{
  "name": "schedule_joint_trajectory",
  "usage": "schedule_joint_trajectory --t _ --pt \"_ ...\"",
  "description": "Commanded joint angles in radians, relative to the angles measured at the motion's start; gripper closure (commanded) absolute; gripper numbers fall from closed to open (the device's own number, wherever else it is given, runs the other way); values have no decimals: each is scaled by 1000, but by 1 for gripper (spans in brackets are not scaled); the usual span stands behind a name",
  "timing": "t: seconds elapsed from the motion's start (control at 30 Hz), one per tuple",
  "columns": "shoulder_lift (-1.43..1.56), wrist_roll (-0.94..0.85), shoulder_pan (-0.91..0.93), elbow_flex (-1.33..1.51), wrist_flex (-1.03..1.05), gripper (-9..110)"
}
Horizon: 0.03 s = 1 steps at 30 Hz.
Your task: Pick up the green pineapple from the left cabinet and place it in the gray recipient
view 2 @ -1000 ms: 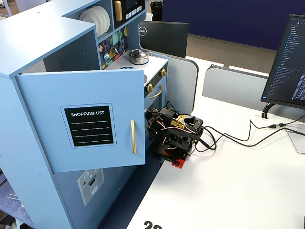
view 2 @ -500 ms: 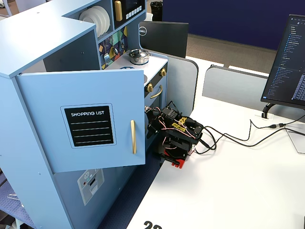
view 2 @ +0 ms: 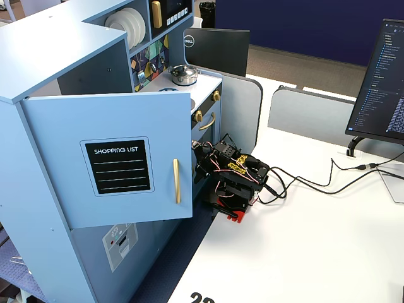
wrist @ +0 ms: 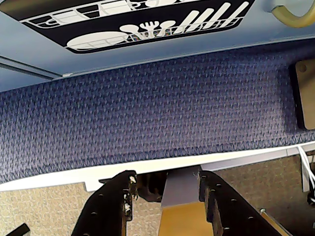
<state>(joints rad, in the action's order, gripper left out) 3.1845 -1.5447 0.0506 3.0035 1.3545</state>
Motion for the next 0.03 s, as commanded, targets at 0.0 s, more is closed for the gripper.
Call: schedule_joint_trajectory --t 0.0 --pt "-6 18 15 -3 176 95"
